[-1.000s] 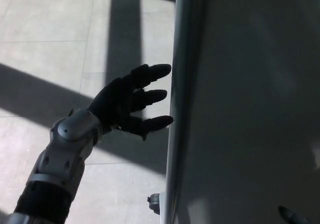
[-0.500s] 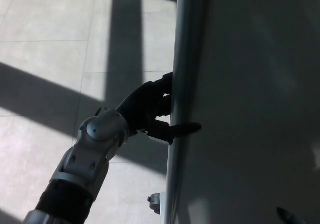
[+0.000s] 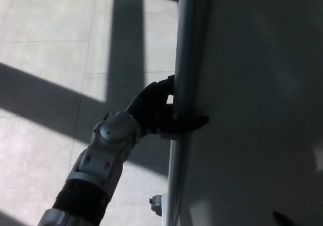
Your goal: A white board is being place on the right hand side and parallel to the robot and the robot uses its left hand to grab on the leftside of the whiteboard and drag the whiteboard from the right hand side to the left hand side
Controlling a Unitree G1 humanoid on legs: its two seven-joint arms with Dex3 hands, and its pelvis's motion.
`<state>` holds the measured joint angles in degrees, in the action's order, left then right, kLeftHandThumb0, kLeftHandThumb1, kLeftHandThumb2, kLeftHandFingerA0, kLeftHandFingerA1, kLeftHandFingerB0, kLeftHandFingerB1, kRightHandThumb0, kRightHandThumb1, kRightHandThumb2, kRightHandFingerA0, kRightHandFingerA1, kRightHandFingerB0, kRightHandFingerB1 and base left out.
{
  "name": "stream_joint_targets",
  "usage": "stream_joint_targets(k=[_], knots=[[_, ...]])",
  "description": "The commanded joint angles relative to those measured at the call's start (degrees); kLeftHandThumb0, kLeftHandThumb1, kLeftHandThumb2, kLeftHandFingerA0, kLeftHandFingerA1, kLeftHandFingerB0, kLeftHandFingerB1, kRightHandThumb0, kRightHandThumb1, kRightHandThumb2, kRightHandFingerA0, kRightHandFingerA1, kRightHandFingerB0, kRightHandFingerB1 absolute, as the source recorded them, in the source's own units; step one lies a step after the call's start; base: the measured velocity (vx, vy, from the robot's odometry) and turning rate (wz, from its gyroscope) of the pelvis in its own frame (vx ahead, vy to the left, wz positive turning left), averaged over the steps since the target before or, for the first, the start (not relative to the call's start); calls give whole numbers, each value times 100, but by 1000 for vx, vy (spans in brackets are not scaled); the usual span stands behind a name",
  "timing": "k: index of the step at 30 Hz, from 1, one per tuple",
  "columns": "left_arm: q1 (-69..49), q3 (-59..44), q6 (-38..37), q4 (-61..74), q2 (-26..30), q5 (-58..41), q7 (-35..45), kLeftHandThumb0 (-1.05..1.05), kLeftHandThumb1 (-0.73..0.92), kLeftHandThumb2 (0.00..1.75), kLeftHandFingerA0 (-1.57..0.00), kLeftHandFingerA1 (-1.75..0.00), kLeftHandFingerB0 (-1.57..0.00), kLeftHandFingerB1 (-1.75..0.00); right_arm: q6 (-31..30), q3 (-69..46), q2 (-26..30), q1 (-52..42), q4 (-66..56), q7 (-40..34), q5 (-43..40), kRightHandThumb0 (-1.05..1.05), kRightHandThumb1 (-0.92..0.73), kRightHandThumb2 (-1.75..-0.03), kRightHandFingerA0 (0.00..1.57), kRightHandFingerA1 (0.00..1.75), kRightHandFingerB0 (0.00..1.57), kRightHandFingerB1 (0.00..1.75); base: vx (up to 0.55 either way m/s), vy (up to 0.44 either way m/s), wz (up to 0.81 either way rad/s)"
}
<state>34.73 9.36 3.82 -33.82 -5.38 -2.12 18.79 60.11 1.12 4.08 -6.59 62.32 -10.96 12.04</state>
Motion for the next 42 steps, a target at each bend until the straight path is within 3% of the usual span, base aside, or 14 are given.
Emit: stream_joint_targets(k=[1,2,5,6,8,9,22,28,32,33,34,35,42], knots=[[-191,-230,-504,-58,-94,271,-934,-16,74,62,-101,-94,-89,-57,113,2,72,-40,-24,-72,41,-50,-59,-113,55,78,2,54,0,0,0],[-194,-238,-579,-93,-78,302,-964,-17,74,61,-100,-95,-88,-59,125,3,75,-42,-21,-44,26,-67,-85,-68,56,78,4,59,0,0,0],[-222,-315,-632,-112,-45,330,-1021,-15,75,61,-98,-95,-85,-58,74,-9,57,-41,-9,39,-50,-66,-83,-69,56,78,7,61,0,0,0],[-235,-338,-641,-107,-33,324,-1027,-16,75,62,-96,-95,-85,-59,67,-23,37,-36,7,112,-116,-70,-64,-105,54,77,11,59,0,0,0],[-317,-386,-807,-69,29,335,-1048,-15,74,62,-98,-94,-86,-60,32,-13,32,-40,7,126,-107,-68,-62,-105,54,78,11,60,0,0,0],[-330,-399,-868,-84,45,338,-1045,-15,74,61,-99,-94,-85,-60,29,-14,28,-35,12,134,-113,-64,-79,-71,56,80,9,62,0,0,0],[-465,-977,-1076,156,725,-92,-366,-13,73,61,-100,-94,-85,-62,37,-56,56,-69,5,131,-102,-66,-79,-71,55,82,10,64,0,0,0],[-494,-1362,-694,593,1275,-183,-200,-18,71,60,-95,-93,-86,-59,88,-29,60,-127,26,117,-48,-64,-80,-71,58,81,11,63,0,0,0],[-466,-1657,-544,626,1718,-438,253,-17,68,60,-93,-83,-84,-58,116,-16,73,-132,33,142,-40,-66,-80,-71,58,84,9,67,0,0,0],[-434,-1760,-503,554,1865,-527,411,-16,68,60,-95,-82,-83,-57,120,-14,78,-138,32,147,-41,-68,-61,-105,59,82,14,62,0,0,0],[-428,-1784,-486,536,1896,-550,450,-16,68,60,-95,-82,-83,-57,121,-15,78,-143,32,152,-45,-68,-61,-105,59,82,14,62,0,0,0],[-400,-1862,-481,451,1996,-581,487,-13,68,60,-96,-81,-84,-57,112,-5,84,-154,13,126,-17,-64,-79,-72,58,83,9,67,0,0,0],[-584,-2240,-295,477,2606,-796,984,-7,73,61,-97,-85,-85,-58,95,32,105,-177,-92,117,11,-66,-77,-71,59,83,11,64,0,0,0]])
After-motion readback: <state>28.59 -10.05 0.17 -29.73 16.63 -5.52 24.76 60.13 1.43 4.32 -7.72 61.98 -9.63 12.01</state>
